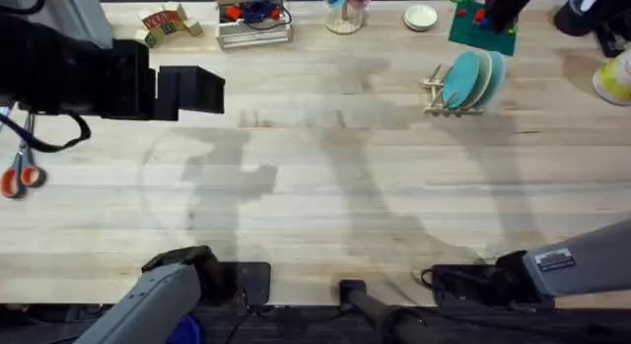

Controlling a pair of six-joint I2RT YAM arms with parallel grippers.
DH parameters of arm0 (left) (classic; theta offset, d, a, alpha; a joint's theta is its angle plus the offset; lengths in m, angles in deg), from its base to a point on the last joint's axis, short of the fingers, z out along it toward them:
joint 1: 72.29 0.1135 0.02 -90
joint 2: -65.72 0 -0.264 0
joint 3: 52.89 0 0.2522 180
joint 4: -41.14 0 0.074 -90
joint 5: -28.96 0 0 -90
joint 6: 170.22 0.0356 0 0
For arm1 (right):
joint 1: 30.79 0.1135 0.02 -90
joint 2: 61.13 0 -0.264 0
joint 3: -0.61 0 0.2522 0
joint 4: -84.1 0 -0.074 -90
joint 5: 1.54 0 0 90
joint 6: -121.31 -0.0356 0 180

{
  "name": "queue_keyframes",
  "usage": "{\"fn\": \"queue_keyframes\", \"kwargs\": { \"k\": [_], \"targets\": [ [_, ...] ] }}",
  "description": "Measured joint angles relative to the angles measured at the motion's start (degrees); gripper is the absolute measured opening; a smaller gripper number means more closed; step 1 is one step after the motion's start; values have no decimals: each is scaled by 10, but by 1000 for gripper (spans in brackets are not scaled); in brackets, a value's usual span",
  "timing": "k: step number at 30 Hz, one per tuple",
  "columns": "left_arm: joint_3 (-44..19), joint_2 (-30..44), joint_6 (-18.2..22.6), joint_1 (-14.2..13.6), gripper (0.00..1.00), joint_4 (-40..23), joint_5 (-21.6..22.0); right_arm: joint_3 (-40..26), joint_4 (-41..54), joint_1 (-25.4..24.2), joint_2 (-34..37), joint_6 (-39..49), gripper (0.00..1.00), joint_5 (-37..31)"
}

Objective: Pick up the plates from the table one by one and place each into a slot on the dish rack.

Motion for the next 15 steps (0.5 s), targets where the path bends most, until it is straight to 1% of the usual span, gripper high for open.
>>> {"fn": "queue_keyframes", "kwargs": {
  "k": [5, 10, 13, 15],
  "targets": [
    [0, 0, 0, 0, 996, 0, 0, 0, 0, 25, -39, 8, 883, 0],
    [0, 0, 0, 0, 996, 0, 0, 3, 0, 37, -87, 12, 883, 0],
    [0, 0, 0, 0, 995, 0, 0, 30, 0, 38, -129, 12, 883, 0],
    [0, 0, 0, 0, 995, 0, 0, 60, 0, 38, -162, 12, 883, 0]
  ]
}}
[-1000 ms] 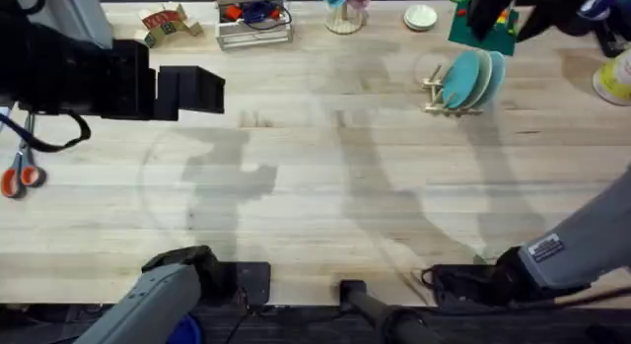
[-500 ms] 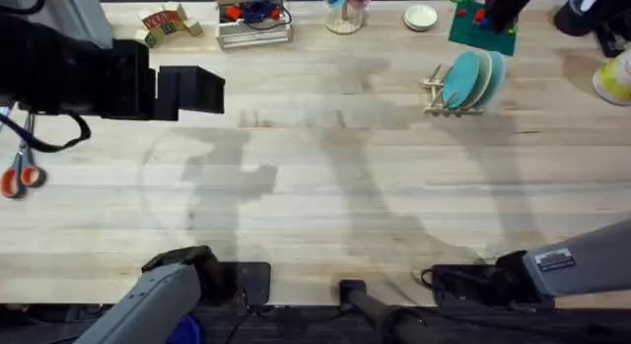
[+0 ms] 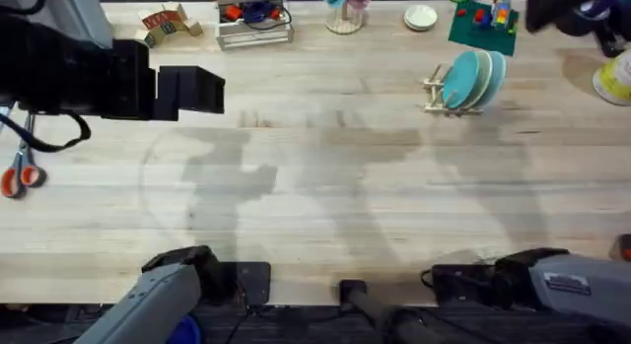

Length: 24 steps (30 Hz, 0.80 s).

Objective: Pick up the plates from the table one by one and place each into a slot on the dish rack.

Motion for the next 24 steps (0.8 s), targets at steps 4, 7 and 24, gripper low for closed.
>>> {"fn": "queue_keyframes", "kwargs": {
  "k": [4, 7, 24],
  "targets": [
    [0, 0, 0, 0, 995, -2, 0, 68, 0, 0, -65, 0, 883, 0],
    [0, 0, 0, 0, 995, -11, 0, 119, 0, 0, -119, 0, 883, 0],
    [0, 0, 0, 0, 995, -15, 0, 305, -11, 0, -386, 0, 887, 0]
  ]
}}
